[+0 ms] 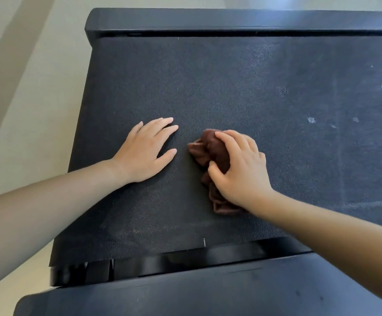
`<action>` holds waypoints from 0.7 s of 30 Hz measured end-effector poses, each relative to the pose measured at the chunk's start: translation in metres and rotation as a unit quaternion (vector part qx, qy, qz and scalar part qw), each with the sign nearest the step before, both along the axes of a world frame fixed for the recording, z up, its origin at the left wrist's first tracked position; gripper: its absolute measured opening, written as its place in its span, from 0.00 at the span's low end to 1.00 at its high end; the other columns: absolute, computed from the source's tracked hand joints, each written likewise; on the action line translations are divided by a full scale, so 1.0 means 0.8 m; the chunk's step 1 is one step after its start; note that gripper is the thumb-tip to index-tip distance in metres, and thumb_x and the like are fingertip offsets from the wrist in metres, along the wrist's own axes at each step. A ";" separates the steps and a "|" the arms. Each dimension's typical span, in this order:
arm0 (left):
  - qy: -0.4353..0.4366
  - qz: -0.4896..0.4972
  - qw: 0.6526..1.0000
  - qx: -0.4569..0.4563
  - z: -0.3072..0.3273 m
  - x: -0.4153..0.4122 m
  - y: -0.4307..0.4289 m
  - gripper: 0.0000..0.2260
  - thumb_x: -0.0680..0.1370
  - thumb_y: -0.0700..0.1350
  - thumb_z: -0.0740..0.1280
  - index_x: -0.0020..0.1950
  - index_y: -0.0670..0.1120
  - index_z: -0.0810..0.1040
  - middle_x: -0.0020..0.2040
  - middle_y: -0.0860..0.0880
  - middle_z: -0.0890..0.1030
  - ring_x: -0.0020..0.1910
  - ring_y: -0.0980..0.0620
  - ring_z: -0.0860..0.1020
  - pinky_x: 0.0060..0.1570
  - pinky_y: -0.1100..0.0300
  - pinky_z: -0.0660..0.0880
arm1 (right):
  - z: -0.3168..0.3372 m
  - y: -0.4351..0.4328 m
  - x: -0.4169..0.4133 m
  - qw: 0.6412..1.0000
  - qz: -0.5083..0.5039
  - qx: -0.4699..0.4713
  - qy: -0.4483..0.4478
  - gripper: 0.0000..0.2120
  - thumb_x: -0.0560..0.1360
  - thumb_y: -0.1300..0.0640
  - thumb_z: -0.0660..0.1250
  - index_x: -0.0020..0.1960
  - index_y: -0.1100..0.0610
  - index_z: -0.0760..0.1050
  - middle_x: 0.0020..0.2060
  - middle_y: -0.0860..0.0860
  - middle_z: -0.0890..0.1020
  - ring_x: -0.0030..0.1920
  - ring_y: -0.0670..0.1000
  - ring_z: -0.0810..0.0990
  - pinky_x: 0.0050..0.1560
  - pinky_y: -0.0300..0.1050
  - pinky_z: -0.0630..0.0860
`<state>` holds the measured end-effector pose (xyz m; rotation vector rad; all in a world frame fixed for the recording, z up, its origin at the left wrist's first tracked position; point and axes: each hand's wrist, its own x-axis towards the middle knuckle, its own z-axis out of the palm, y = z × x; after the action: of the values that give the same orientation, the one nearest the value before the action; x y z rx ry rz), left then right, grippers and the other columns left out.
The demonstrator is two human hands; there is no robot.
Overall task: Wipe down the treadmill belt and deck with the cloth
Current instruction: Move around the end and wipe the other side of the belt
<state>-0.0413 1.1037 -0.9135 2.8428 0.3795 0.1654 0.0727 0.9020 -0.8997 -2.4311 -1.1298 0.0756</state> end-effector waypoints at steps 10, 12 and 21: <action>0.034 0.001 0.999 0.038 0.006 0.066 0.032 0.25 0.79 0.55 0.57 0.75 0.48 0.60 0.75 0.51 0.59 0.74 0.52 0.55 0.70 0.46 0.54 | 0.000 0.074 0.096 1.000 -0.015 0.012 0.004 0.26 0.71 0.46 0.63 0.68 0.47 0.67 0.67 0.46 0.70 0.69 0.53 0.64 0.62 0.56 0.65; 0.035 0.017 0.999 0.029 0.003 0.091 0.044 0.25 0.79 0.55 0.56 0.75 0.48 0.60 0.76 0.51 0.58 0.75 0.51 0.54 0.71 0.44 0.53 | -0.001 0.087 0.110 1.000 -0.009 0.011 0.004 0.25 0.72 0.45 0.63 0.68 0.46 0.67 0.67 0.46 0.70 0.69 0.53 0.64 0.62 0.56 0.64; -0.002 0.117 0.993 0.010 -0.009 0.176 0.102 0.25 0.78 0.56 0.58 0.73 0.48 0.62 0.74 0.51 0.61 0.73 0.51 0.57 0.70 0.44 0.53 | -0.005 0.153 0.172 0.999 0.007 0.051 0.013 0.24 0.70 0.45 0.63 0.66 0.45 0.69 0.65 0.45 0.73 0.67 0.52 0.67 0.62 0.54 0.65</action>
<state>0.0995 1.1856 -0.9209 2.8090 0.7131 0.2218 0.2104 1.0241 -0.9036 -2.3266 -1.1122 0.0537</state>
